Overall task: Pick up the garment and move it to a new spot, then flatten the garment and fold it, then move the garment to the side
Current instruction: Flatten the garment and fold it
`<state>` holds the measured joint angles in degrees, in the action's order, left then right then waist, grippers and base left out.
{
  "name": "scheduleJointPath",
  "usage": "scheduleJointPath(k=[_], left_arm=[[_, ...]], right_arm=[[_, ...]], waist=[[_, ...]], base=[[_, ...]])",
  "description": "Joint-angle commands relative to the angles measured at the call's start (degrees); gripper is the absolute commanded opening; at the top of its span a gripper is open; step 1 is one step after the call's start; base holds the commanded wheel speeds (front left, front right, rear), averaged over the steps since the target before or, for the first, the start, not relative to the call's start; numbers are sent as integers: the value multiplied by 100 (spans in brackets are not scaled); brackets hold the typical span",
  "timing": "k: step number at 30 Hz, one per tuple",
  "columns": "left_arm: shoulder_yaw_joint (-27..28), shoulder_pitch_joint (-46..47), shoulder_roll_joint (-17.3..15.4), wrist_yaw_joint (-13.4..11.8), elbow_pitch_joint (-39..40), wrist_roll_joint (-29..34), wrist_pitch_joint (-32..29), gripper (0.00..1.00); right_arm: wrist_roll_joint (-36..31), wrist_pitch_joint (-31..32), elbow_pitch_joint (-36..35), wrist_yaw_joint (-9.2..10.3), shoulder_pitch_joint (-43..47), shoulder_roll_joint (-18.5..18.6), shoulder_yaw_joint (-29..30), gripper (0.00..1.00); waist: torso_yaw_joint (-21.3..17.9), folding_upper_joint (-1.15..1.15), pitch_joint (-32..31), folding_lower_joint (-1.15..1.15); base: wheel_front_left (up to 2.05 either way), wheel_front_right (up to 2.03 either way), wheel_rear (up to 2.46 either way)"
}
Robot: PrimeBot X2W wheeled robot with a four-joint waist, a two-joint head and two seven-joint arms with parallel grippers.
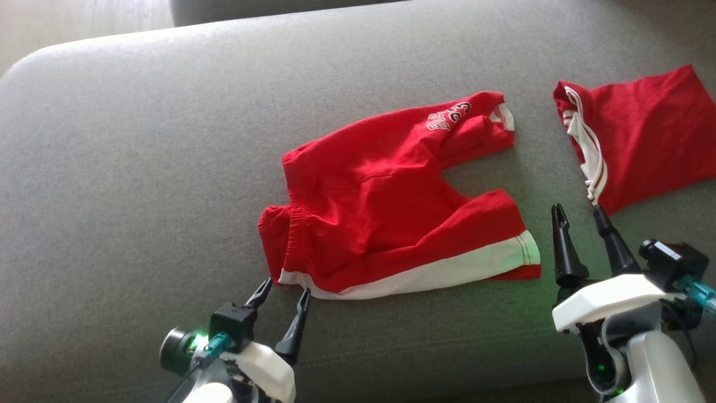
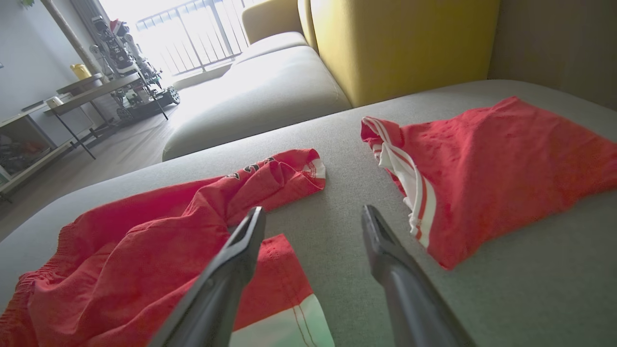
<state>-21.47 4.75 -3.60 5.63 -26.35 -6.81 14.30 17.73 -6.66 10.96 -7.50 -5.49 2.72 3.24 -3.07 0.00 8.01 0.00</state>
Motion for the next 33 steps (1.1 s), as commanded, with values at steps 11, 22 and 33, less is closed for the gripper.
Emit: scheduleJointPath(k=[11, 22, 33], left_arm=[[213, 578, -64, -117, -412, 81, 70, 100], [73, 610, -70, 50, -360, -49, 70, 0], [207, 467, -42, 43, 81, -214, 70, 0]], right_arm=[[115, -172, 122, 1, -168, 16, -125, 100], [134, -56, 546, 1, -216, 16, -226, 100], [-63, 84, 1217, 1, -386, 16, -435, 100]], waist=[[-188, 0, 60, 0], [-66, 0, 69, 0], [310, 0, 22, 0]], base=[[0, 0, 0], [0, 0, 0], [0, 0, 0]])
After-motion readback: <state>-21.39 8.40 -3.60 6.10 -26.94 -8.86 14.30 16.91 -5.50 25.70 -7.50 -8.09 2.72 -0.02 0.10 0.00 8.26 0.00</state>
